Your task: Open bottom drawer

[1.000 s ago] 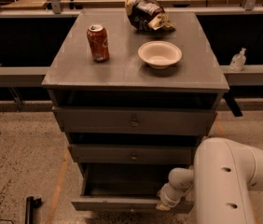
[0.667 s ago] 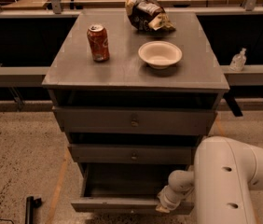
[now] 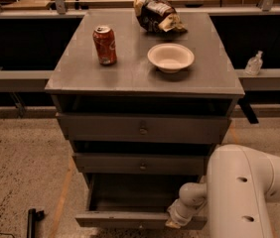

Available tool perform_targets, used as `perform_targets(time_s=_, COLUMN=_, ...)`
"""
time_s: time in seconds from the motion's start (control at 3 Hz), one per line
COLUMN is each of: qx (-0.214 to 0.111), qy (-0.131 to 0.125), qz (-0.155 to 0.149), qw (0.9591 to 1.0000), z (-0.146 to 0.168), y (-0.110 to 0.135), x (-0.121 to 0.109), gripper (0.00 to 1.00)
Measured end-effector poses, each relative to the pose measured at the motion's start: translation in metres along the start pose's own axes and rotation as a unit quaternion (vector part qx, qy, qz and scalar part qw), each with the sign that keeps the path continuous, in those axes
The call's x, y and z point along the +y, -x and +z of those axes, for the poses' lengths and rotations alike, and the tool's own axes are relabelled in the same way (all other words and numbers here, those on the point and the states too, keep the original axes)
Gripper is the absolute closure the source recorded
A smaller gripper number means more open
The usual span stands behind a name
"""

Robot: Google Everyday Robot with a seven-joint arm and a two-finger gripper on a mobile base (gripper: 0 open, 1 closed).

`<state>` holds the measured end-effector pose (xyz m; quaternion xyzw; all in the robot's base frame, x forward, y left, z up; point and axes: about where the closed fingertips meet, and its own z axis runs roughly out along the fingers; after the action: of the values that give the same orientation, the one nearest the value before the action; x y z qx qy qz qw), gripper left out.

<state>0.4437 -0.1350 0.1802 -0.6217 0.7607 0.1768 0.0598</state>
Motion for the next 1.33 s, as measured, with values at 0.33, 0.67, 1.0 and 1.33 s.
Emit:
perform_targets(time_s=0.33, qx=0.0, qy=0.0, qz=0.0, qw=1.0, z=0.0, y=0.0, x=-0.0002, gripper=1.0)
perform_targets(time_s=0.67, qx=0.0, qy=0.0, qz=0.0, qw=1.0, z=0.0, y=0.0, x=-0.0002, gripper=1.0)
perform_targets(time_s=1.0, qx=0.0, qy=0.0, qz=0.0, qw=1.0, z=-0.0001, y=-0.0001, x=-0.0004, gripper=1.0)
perform_targets(time_s=1.33, qx=0.0, qy=0.0, qz=0.0, qw=1.0, z=-0.0002, y=-0.0001, x=-0.0006, gripper=1.0)
